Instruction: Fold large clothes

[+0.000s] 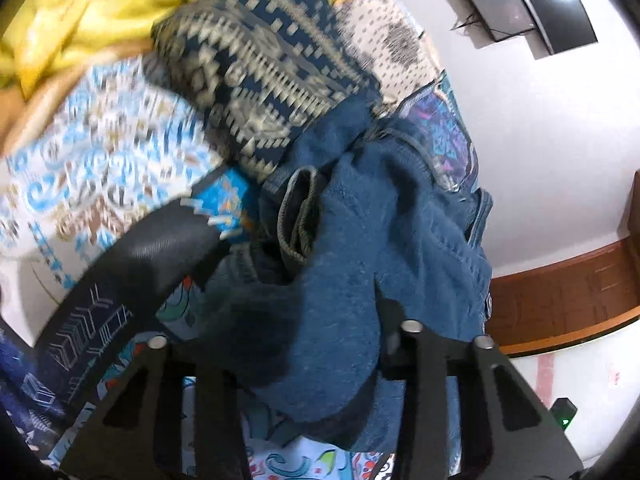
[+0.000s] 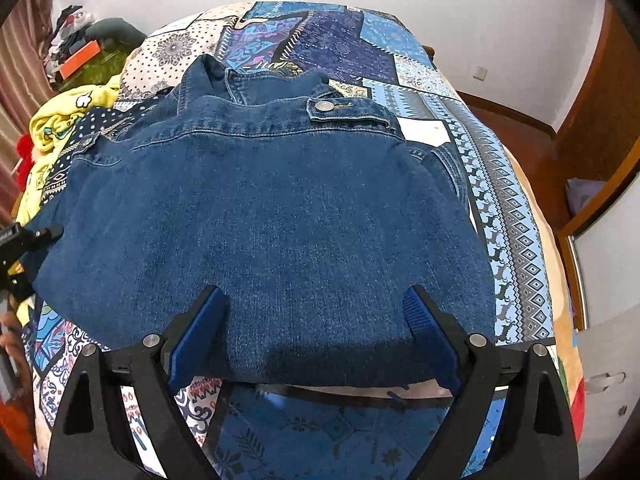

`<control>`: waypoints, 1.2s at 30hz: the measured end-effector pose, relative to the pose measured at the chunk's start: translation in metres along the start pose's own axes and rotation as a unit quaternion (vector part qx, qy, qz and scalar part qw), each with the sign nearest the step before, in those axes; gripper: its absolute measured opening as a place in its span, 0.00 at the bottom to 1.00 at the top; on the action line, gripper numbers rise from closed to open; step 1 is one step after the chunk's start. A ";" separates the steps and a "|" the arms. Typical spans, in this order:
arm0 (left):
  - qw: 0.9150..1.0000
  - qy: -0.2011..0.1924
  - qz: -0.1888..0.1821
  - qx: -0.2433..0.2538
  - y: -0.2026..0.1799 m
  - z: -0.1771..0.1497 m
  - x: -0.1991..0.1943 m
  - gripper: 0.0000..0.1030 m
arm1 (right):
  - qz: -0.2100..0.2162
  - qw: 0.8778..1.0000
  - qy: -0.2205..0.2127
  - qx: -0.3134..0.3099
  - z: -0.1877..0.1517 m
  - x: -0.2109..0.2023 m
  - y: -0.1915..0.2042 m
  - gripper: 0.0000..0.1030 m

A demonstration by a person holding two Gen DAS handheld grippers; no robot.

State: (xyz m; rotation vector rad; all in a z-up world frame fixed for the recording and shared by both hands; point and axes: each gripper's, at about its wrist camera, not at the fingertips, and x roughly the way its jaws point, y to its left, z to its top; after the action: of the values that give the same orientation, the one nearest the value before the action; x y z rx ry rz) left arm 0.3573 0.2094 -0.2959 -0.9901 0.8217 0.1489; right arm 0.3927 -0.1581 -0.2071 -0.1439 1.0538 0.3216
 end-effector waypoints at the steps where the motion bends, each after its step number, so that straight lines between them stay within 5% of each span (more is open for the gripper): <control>1: 1.000 -0.009 0.003 0.010 -0.005 0.003 -0.003 0.28 | -0.001 1.000 0.002 0.001 0.000 -0.001 0.000 0.87; 9: 0.992 -0.104 -0.058 0.048 -0.054 0.023 -0.073 0.22 | 0.026 0.999 -0.020 0.004 0.016 -0.023 0.021 0.87; 15: 0.980 -0.169 -0.037 0.103 -0.069 0.029 -0.130 0.22 | 0.090 0.995 -0.046 -0.020 0.034 -0.040 0.081 0.87; 25: 0.975 -0.164 0.016 0.149 -0.056 0.023 -0.145 0.22 | 0.108 0.984 0.035 -0.140 0.017 0.018 0.189 0.87; 29: 0.969 -0.164 0.042 0.179 -0.065 0.015 -0.136 0.22 | 0.128 0.982 0.069 -0.121 0.011 0.040 0.181 0.88; 36: 0.956 -0.164 0.029 0.242 -0.116 0.009 -0.132 0.22 | 0.192 0.974 0.091 -0.073 0.020 0.021 0.140 0.88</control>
State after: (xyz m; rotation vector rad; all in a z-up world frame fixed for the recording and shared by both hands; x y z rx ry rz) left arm 0.3241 0.1830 -0.1254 -0.4611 0.5428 0.1486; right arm 0.3728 -0.0167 -0.2104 -0.1019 1.2398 0.7483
